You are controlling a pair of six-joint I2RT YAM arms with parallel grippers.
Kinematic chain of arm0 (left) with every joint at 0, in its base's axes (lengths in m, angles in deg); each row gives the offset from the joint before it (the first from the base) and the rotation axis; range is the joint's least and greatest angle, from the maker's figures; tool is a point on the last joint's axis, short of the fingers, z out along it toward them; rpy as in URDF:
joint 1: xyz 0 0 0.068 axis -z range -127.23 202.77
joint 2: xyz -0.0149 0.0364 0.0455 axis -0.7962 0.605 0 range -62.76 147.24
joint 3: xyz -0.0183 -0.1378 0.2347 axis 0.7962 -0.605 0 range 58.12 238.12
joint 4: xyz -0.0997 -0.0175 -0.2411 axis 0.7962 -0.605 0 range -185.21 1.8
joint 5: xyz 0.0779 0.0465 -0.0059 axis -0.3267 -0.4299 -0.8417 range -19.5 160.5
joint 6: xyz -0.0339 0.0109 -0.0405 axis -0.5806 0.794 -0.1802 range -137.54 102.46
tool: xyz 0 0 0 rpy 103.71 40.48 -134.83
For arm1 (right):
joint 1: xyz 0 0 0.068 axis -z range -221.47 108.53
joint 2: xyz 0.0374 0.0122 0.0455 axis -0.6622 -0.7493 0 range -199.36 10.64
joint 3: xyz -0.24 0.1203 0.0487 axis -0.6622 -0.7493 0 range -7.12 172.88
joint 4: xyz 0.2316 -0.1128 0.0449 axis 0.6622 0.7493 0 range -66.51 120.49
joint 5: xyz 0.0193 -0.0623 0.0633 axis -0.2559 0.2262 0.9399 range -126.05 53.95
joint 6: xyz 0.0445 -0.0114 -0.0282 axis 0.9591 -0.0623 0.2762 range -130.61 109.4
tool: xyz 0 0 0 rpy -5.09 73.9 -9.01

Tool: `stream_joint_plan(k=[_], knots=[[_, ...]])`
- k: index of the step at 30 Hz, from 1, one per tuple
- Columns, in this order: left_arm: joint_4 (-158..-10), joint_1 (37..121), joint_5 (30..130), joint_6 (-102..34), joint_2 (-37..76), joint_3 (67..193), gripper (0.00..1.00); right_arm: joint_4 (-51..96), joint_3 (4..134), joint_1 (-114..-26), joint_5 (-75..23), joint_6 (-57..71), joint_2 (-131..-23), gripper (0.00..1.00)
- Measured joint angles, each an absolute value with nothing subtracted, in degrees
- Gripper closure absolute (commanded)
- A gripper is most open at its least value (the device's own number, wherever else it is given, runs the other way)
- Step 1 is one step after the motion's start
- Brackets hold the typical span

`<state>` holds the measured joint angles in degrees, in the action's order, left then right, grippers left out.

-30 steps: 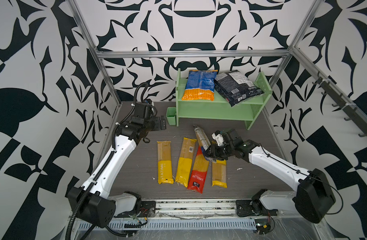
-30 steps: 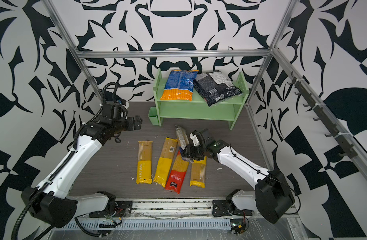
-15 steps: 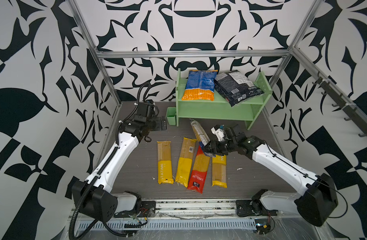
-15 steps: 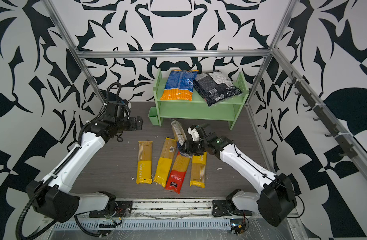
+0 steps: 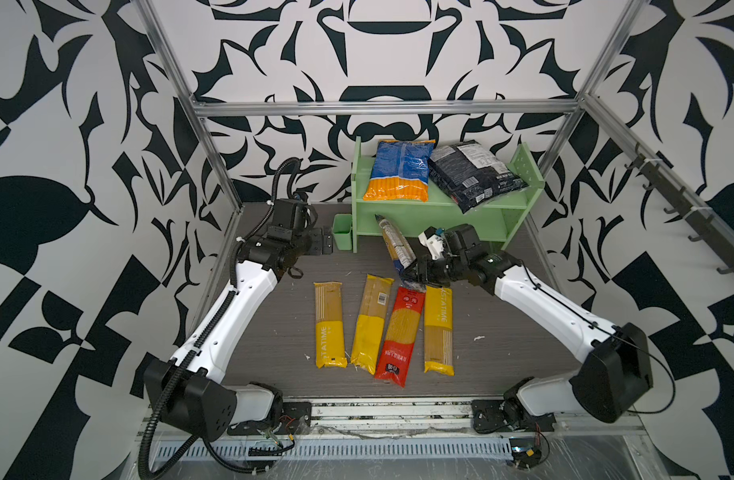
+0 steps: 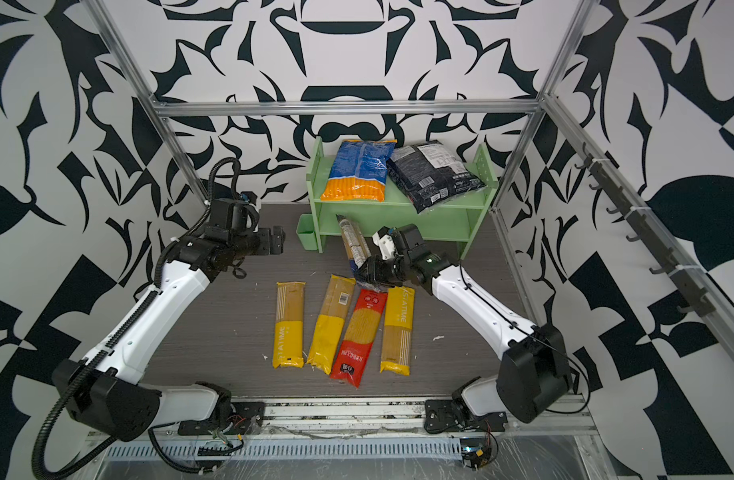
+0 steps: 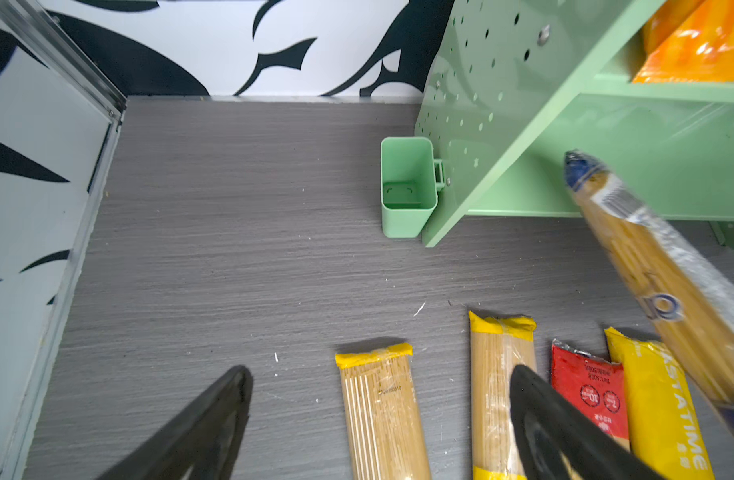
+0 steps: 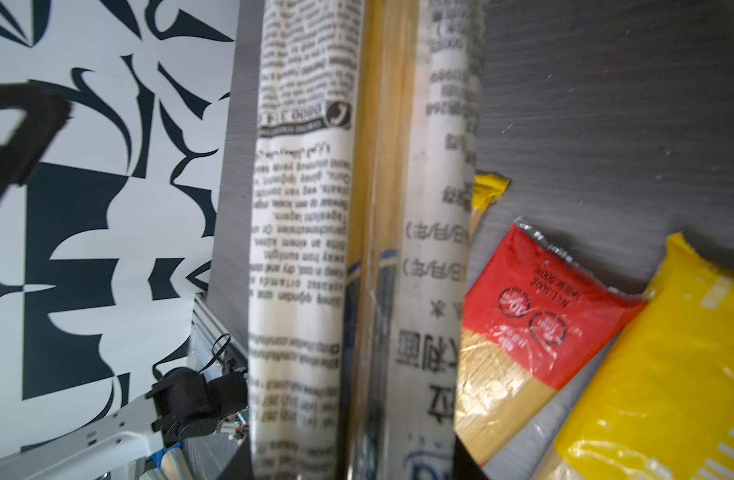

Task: Place and organize the pasta boxes and bags onto the shelf
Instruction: 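Carry the upright clear pack with the right gripper toward the shelf's lower tier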

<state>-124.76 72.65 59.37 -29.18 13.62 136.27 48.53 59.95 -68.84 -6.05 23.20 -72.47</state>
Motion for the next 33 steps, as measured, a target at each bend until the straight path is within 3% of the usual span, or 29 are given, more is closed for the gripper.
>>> stream_joint_plan(k=[10, 33], knots=[[-124.45, 72.06, 58.71, -27.12, 13.77, 136.97, 0.01, 45.82, 67.64, -68.06, -10.03, 18.43, -83.18, 1.0], [-125.64, 69.24, 58.78, -24.98, 11.78, 136.93, 0.01, 38.87, 71.42, -71.6, -25.92, 10.45, -91.16, 1.0]])
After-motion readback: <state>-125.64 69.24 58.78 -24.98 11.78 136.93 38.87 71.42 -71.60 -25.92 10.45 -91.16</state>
